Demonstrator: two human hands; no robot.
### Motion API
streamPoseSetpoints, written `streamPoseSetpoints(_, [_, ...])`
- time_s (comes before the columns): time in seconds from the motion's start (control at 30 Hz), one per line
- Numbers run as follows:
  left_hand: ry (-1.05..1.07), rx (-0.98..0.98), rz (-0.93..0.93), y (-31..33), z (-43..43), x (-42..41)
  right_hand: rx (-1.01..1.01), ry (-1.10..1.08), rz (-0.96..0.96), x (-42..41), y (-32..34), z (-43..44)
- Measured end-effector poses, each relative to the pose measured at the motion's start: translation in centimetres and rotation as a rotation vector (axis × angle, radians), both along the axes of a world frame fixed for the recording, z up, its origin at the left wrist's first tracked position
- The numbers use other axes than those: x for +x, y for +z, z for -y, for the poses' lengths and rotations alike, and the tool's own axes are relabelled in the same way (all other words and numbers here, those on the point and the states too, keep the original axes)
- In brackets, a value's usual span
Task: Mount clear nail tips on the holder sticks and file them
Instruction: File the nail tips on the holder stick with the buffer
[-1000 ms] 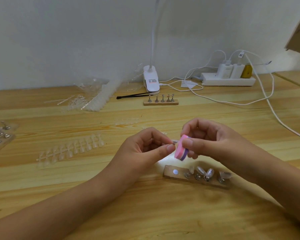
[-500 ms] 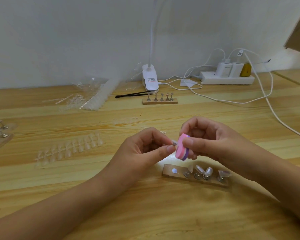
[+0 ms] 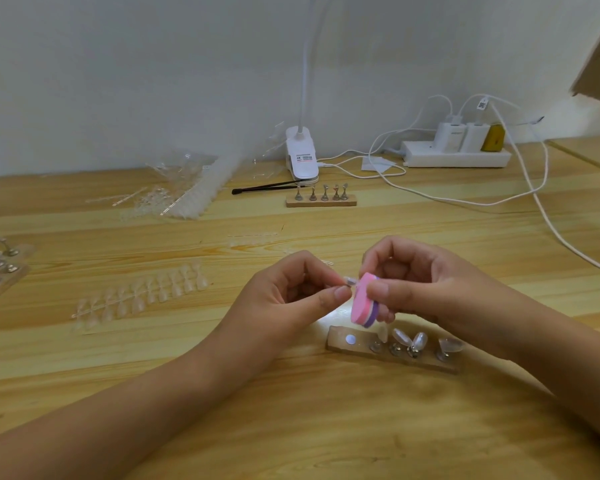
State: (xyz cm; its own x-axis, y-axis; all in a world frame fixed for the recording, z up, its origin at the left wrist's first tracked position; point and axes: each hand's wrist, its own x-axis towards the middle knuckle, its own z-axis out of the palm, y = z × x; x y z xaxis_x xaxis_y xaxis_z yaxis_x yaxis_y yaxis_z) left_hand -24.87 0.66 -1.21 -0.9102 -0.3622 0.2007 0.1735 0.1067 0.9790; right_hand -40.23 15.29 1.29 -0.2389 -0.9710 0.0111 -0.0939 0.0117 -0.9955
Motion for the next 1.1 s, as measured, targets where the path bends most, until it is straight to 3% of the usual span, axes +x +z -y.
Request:
streamPoseSetpoints(0.17, [-0.001,0.017,-0.003,0.13,-0.02,-0.03,-0.036,-0.109,0.025,-0.27,-0.22,0.23])
streamPoseSetpoints(0.27, [-0.012,0.016,-0.009,0.00,-0.01,0.03,-0.019,-0.016,0.007,-0.19,-0.11,0.04])
streamPoseSetpoints(0.4, [-0.002,0.015,-0.005,-0.09,0.08,0.07,-0.040,-0.108,0.019,-0.28,-0.15,0.33])
streamPoseSetpoints(0.73, [0.011,-0.013,0.007,-0.50,0.28,-0.11,-0.050,-0.038,0.061,0.02,-0.19,0.44])
streamPoseSetpoints(0.87, [0.014,0.000,0.003,-0.44,0.32,-0.18,-0.060,-0.145,0.131,-0.16,-0.25,0.51])
streamPoseSetpoints(1.0, [0.008,0.013,-0.002,-0.17,0.15,-0.04,-0.004,-0.062,0.092,0.39,-0.12,0.44])
streamPoseSetpoints(1.1, [0.041,0.033,0.008,0.15,0.08,-0.02,-0.037,-0.170,0.128,0.47,0.07,0.69])
